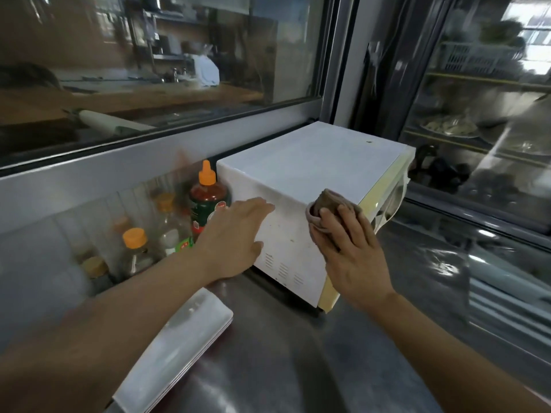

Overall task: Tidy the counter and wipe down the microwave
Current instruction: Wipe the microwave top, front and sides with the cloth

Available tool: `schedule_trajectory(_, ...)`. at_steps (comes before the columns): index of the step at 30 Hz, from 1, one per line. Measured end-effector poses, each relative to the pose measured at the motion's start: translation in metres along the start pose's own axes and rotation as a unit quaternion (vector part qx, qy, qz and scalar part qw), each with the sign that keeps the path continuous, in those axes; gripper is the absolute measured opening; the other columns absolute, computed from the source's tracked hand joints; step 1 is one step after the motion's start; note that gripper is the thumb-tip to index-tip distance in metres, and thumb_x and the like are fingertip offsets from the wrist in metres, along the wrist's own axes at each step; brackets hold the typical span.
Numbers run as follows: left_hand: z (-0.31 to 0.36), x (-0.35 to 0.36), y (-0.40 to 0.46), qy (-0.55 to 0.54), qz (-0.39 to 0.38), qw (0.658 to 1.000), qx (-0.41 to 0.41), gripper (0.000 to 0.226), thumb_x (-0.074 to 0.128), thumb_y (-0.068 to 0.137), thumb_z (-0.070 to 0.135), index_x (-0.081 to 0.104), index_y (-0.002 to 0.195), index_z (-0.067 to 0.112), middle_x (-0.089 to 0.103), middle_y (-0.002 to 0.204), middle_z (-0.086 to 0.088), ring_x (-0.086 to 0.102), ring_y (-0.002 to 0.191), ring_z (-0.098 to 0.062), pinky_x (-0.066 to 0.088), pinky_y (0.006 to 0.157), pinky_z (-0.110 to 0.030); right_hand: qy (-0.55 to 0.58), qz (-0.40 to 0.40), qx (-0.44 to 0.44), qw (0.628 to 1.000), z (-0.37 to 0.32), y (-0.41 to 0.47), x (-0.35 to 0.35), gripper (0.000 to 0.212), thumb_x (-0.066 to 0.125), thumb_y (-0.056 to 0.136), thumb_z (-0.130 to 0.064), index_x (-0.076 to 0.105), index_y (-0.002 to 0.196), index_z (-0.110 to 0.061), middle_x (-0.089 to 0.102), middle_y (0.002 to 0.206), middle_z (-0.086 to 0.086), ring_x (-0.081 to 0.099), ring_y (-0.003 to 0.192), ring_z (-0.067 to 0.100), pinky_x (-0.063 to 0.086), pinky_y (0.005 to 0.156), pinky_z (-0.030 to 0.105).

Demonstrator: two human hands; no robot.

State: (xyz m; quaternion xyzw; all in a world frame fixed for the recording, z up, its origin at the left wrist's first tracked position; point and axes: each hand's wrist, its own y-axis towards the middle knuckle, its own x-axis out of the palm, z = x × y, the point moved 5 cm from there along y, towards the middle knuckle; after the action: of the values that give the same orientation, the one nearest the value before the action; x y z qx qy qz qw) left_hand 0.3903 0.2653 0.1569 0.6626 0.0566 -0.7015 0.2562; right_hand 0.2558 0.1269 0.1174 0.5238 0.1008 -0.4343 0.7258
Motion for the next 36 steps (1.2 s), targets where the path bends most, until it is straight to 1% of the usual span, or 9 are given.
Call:
schedule_trajectory(6,-0.021,-0.003,0.036,0.065,0.034,0.997,0.024,0.075,0.061,0.084,0.024,0.021,0.147,0.022,0.020,0.156,-0.002,0.024,0.141,-0.023,0.027,0.108,-0.047,-0.028,0.031,-0.026,0.999,0.006,0.009,-0.006,0.047,0.064,0.071,-0.010,0.066,0.117,-0.018,0.057,0.132,0.010,0.050,0.124,0.037,0.034,0.106,0.051)
schedule_trajectory(9,-0.036,0.003,0.056,0.074,0.032,0.997,0.011,0.076,0.061,0.084,0.022,0.020,0.147,0.022,0.020,0.156,-0.001,0.019,0.142,-0.022,0.022,0.112,-0.048,-0.031,0.036,-0.022,0.999,0.011,0.019,-0.009,0.042,0.066,0.072,-0.014,0.066,0.114,-0.020,0.057,0.131,0.011,0.052,0.122,0.035,0.033,0.106,0.052)
schedule_trajectory(14,-0.052,0.015,0.066,0.059,0.105,0.992,0.037,0.074,0.063,0.076,0.012,0.033,0.142,0.021,0.037,0.145,-0.002,0.031,0.135,-0.022,0.025,0.108,-0.044,-0.080,0.057,0.010,0.995,-0.010,0.004,0.012,0.053,0.043,0.084,-0.008,0.053,0.134,-0.019,0.037,0.148,0.008,0.031,0.138,0.033,0.018,0.115,0.053)
schedule_trajectory(18,-0.062,0.019,0.069,0.009,0.137,0.989,0.063,0.075,0.066,0.071,0.010,0.037,0.139,0.024,0.042,0.136,0.000,0.039,0.129,-0.023,0.028,0.104,-0.044,-0.124,-0.028,-0.032,0.991,-0.036,-0.019,0.049,0.059,0.035,0.086,-0.011,0.034,0.144,-0.015,0.020,0.155,0.010,0.007,0.145,0.033,0.004,0.117,0.050)
schedule_trajectory(21,-0.067,0.018,0.071,0.018,0.131,0.987,0.090,0.074,0.066,0.071,0.012,0.038,0.138,0.025,0.043,0.134,-0.002,0.042,0.124,-0.025,0.030,0.100,-0.046,-0.160,-0.133,-0.104,0.973,-0.061,-0.043,0.071,0.068,0.050,0.080,-0.021,0.030,0.145,-0.016,0.016,0.155,0.009,-0.002,0.146,0.031,0.000,0.117,0.046)
schedule_trajectory(24,-0.069,0.013,0.074,0.038,0.102,0.988,0.109,0.077,0.064,0.071,0.014,0.034,0.141,0.025,0.040,0.134,-0.003,0.044,0.121,-0.026,0.032,0.098,-0.044,-0.169,-0.183,-0.116,0.962,-0.066,-0.046,0.066,0.079,0.067,0.070,-0.025,0.033,0.141,-0.019,0.022,0.151,0.005,0.017,0.142,0.026,0.003,0.115,0.045)
schedule_trajectory(28,-0.070,0.008,0.074,0.070,0.074,0.987,0.126,0.078,0.062,0.073,0.016,0.028,0.143,0.027,0.038,0.133,-0.001,0.044,0.118,-0.023,0.032,0.099,-0.042,-0.164,-0.122,-0.092,0.974,-0.045,-0.012,0.031,0.061,0.042,0.076,-0.019,0.049,0.136,-0.022,0.028,0.149,-0.002,0.026,0.140,0.019,-0.003,0.116,0.044)
schedule_trajectory(33,-0.087,-0.002,0.085,0.124,0.043,0.982,0.138,0.071,0.057,0.079,0.022,0.028,0.143,0.024,0.031,0.145,0.001,0.037,0.131,-0.020,0.023,0.107,-0.045,-0.161,-0.061,0.022,0.985,-0.035,0.041,0.030,0.059,0.038,0.083,-0.017,0.037,0.142,-0.022,0.023,0.155,0.005,0.012,0.144,0.026,-0.001,0.116,0.049)
schedule_trajectory(36,-0.101,-0.005,0.089,0.136,0.031,0.985,0.105,0.066,0.058,0.082,0.028,0.030,0.142,0.027,0.035,0.148,0.001,0.035,0.134,-0.020,0.019,0.108,-0.045,-0.154,-0.093,-0.020,0.984,-0.063,0.025,0.062,0.060,0.030,0.084,-0.017,0.035,0.144,-0.018,0.022,0.155,0.003,0.009,0.145,0.023,0.000,0.117,0.046)
